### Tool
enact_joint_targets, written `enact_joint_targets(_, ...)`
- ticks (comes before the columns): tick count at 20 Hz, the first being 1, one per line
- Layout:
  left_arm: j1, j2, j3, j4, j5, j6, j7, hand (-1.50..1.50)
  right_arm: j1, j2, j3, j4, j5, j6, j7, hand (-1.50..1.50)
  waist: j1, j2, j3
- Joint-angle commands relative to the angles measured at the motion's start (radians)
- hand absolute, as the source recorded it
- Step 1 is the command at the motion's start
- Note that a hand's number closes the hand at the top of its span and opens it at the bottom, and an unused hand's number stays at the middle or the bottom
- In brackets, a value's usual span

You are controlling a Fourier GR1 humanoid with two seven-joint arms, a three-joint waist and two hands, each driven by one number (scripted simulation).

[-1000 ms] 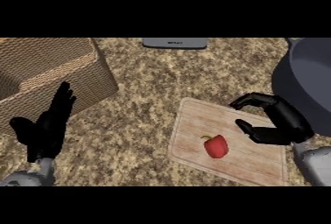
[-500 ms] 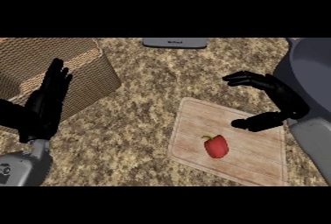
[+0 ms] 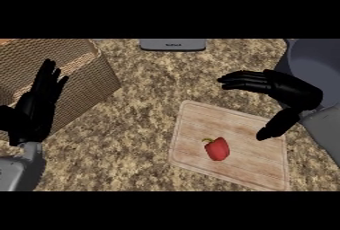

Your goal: Pick the bell pepper from the cutting board and place it in the pot

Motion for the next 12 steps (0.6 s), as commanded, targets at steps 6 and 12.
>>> enact_joint_targets(6,0.028,0.02,0.042,0.017,0.016,-0.044,-0.023,0.0,-0.029,-0.008,0.235,-0.235,0.283,0.089,0.33,-1.5,-0.007,-0.004,-0.001)
enact_joint_targets(12,-0.001,-0.017,0.031,0.018,-0.012,-0.037,-0.001,0.0,0.036,0.033,0.271,-0.336,0.365,0.202,0.491,-1.5,-0.011,0.001,0.0)
